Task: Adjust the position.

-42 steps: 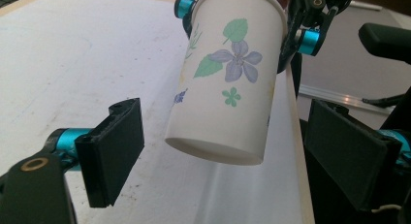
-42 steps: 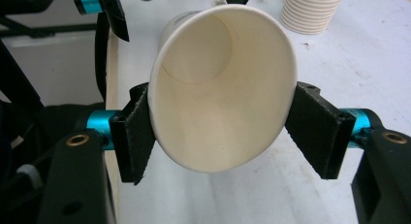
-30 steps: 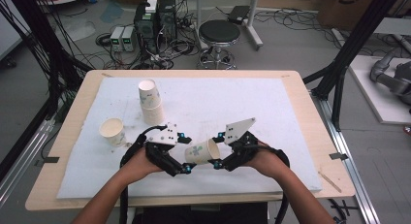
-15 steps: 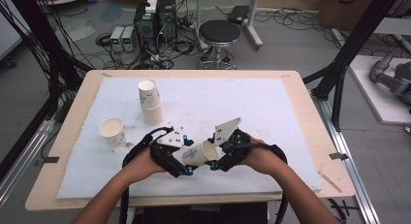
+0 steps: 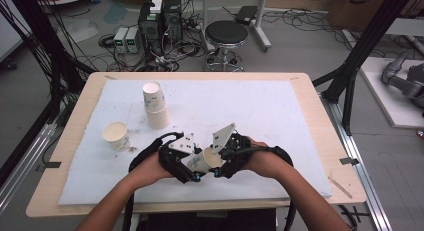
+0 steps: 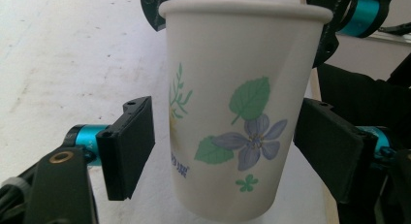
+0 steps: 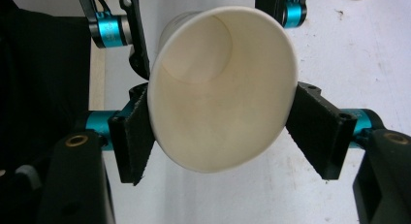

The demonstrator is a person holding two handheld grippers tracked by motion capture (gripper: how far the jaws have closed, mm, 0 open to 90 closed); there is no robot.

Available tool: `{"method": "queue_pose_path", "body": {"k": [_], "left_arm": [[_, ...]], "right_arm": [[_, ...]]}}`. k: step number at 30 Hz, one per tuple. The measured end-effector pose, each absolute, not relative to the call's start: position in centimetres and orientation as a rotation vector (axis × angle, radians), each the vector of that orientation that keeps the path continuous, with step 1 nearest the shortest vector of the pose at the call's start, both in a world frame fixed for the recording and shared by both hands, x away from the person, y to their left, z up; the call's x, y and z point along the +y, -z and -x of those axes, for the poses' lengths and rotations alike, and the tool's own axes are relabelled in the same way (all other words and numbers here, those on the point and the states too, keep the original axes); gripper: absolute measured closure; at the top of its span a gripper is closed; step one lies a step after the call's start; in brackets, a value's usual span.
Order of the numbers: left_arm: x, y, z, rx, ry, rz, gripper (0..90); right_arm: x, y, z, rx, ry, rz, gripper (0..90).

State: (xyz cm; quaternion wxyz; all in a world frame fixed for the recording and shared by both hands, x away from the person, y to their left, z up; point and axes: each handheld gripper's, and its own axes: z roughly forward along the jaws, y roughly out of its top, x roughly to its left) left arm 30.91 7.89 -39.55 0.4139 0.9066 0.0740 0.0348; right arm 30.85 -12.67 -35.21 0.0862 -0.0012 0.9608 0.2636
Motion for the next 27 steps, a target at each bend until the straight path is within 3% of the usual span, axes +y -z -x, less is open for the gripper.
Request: {"method": "queue_pose_path", "body": {"k": [9, 17, 27], "left_arm": [[7.8, 39.6, -30.8, 0.14, -0.051, -2.264, 34.0], [7.7, 39.8, -30.7, 0.142, -0.032, -2.245, 33.4], [8.5, 40.1, -31.0, 0.224, -0.042, -2.18, 32.2]], "right_arm": [[-12.2, 35.2, -30.6, 2.87, -0.77, 0.055, 30.0], [-12.2, 35.0, -30.6, 2.879, -0.8, 0.046, 27.1], [-14.5, 33.7, -31.2, 2.817, -1.145, -0.114, 21.9]]}}
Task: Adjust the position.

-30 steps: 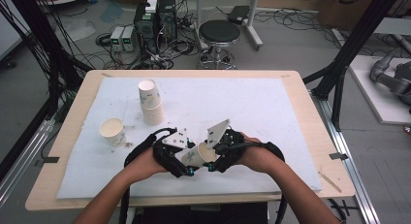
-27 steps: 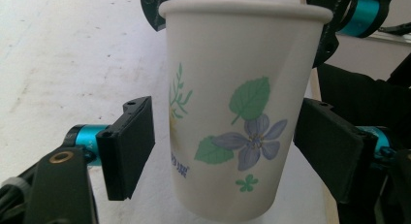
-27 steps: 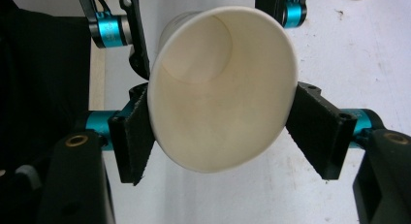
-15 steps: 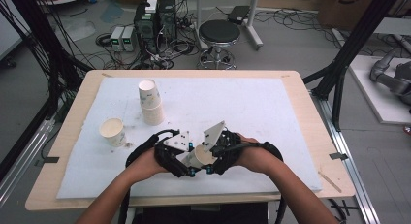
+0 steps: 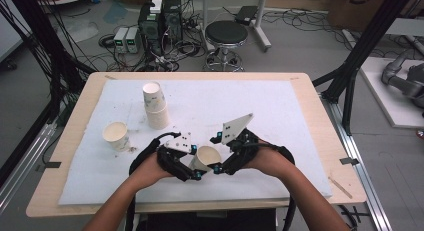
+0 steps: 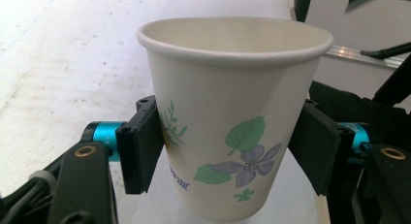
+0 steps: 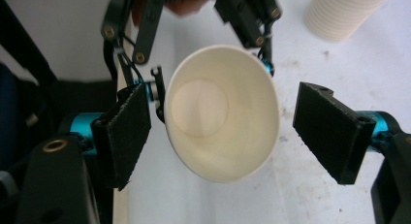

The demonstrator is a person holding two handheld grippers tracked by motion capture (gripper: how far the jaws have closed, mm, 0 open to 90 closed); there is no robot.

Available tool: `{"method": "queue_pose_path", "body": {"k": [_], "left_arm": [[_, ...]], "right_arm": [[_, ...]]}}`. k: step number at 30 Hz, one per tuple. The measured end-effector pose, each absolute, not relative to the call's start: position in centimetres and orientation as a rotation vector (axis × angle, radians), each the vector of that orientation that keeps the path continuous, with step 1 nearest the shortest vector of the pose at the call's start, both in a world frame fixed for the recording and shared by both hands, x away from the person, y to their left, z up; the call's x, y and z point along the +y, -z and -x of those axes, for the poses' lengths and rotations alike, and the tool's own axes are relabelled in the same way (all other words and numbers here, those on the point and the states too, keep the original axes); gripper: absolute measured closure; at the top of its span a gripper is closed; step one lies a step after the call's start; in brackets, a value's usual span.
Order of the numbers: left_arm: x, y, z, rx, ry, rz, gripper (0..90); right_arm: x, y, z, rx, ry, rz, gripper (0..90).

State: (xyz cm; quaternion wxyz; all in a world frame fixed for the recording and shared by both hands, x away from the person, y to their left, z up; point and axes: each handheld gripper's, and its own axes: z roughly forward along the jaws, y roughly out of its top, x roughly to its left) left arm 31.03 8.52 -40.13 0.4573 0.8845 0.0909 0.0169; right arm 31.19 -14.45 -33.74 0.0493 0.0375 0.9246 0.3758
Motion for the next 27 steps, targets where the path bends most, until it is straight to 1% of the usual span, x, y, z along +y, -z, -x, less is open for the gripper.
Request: {"method": "queue_pose_path", "body": {"k": [5, 10, 19, 27], "left_arm": [[8.9, 40.1, -31.3, 0.28, -0.075, -2.159, 32.2], [9.9, 41.1, -31.4, 0.388, -0.1, -2.085, 32.4], [12.9, 42.5, -31.5, 0.521, -0.21, -1.886, 32.2], [14.4, 42.6, -31.4, 0.578, -0.292, -1.772, 31.7]], "right_arm": [[-16.2, 33.0, -31.2, 2.721, -1.276, -0.199, 21.8], [-18.3, 33.2, -31.3, 2.61, -1.35, -0.326, 21.8], [-22.9, 36.0, -31.0, 2.426, -1.393, -0.59, 21.9], [-25.7, 38.4, -30.4, 2.32, -1.399, -0.719, 21.9]]}}
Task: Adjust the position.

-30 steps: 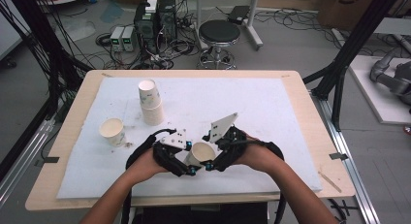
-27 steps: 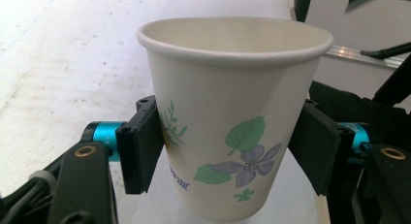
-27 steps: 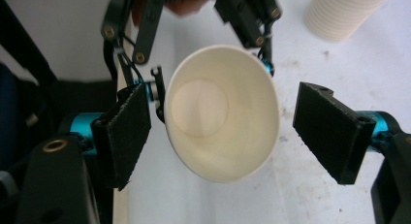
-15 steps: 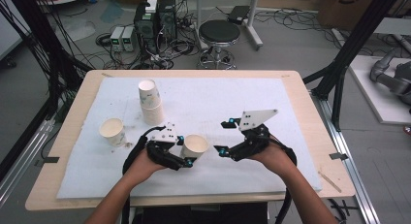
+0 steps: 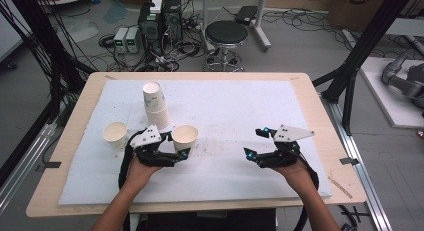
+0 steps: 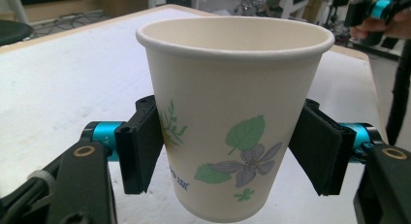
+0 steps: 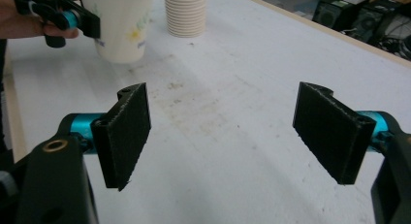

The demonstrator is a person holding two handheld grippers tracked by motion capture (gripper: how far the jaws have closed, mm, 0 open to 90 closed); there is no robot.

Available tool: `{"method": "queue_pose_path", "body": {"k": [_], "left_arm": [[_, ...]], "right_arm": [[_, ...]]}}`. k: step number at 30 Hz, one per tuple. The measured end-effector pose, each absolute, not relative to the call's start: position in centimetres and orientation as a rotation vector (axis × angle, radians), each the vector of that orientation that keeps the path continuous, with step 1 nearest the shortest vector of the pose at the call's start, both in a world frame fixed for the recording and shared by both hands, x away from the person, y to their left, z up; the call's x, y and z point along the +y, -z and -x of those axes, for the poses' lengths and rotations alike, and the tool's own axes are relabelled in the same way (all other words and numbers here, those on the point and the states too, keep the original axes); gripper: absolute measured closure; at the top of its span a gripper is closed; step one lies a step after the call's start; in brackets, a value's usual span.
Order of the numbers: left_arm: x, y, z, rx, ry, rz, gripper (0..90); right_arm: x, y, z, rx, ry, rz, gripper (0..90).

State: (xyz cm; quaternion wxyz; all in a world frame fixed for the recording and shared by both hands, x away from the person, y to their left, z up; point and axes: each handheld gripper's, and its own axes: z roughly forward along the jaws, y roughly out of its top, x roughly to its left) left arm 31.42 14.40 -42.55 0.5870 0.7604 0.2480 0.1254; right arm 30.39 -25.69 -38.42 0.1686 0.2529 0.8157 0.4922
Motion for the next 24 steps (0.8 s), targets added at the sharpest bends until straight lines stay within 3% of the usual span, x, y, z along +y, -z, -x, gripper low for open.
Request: {"method": "queue_pose_path", "body": {"k": [12, 24], "left_arm": [[15.1, 42.5, -31.0, 0.582, -0.361, -1.696, 31.0], [15.5, 42.8, -30.9, 0.594, -0.368, -1.68, 30.8]], "right_arm": [[-26.9, 41.6, -30.0, 2.246, -1.394, -0.821, 21.9], [-27.3, 41.7, -29.9, 2.209, -1.39, -0.829, 21.9]]}}
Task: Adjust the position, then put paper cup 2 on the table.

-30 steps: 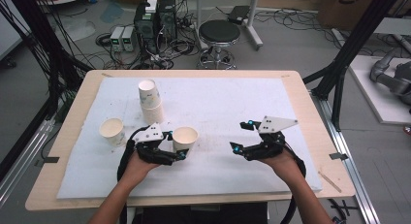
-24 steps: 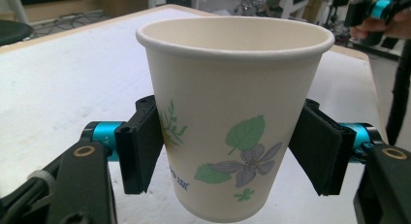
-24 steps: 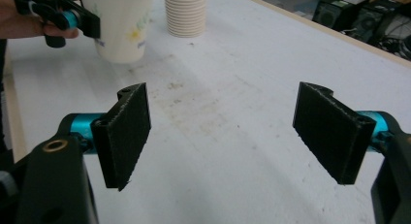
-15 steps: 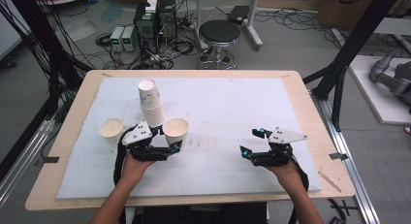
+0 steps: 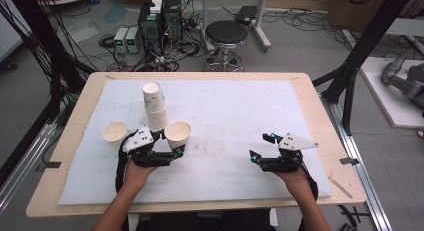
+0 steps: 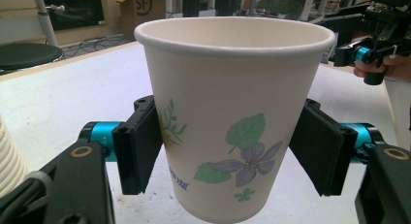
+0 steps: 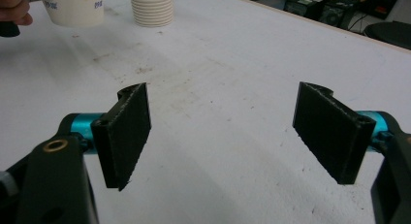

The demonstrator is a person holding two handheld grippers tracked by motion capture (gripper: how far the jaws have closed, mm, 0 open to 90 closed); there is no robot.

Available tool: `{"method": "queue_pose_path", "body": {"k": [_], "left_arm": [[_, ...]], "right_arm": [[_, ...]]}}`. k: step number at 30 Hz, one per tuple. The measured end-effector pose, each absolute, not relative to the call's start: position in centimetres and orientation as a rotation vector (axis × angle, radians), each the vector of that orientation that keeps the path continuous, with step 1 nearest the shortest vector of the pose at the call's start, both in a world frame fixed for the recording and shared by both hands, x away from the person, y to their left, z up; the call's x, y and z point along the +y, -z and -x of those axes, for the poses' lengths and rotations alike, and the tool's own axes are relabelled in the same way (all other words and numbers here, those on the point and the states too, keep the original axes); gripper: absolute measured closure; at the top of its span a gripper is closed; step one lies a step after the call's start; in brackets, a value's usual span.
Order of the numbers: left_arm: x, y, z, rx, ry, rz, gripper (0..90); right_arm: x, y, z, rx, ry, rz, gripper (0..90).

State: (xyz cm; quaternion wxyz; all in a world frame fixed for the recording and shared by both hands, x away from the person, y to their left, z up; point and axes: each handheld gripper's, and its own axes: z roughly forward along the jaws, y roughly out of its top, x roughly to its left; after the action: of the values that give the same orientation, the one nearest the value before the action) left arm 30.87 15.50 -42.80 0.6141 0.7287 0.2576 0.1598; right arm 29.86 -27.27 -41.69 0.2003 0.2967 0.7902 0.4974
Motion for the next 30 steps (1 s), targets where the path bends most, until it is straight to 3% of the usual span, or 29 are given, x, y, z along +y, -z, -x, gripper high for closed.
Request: {"method": "queue_pose_path", "body": {"k": [20, 30], "left_arm": [[14.9, 43.4, -31.9, 0.605, -0.36, -1.679, 30.9], [13.6, 42.1, -34.6, 0.616, -0.353, -1.624, 31.1]], "right_arm": [[-27.4, 41.8, -29.8, 2.211, -1.396, -0.834, 22.0], [-27.4, 41.6, -29.7, 2.213, -1.396, -0.815, 22.0]]}}
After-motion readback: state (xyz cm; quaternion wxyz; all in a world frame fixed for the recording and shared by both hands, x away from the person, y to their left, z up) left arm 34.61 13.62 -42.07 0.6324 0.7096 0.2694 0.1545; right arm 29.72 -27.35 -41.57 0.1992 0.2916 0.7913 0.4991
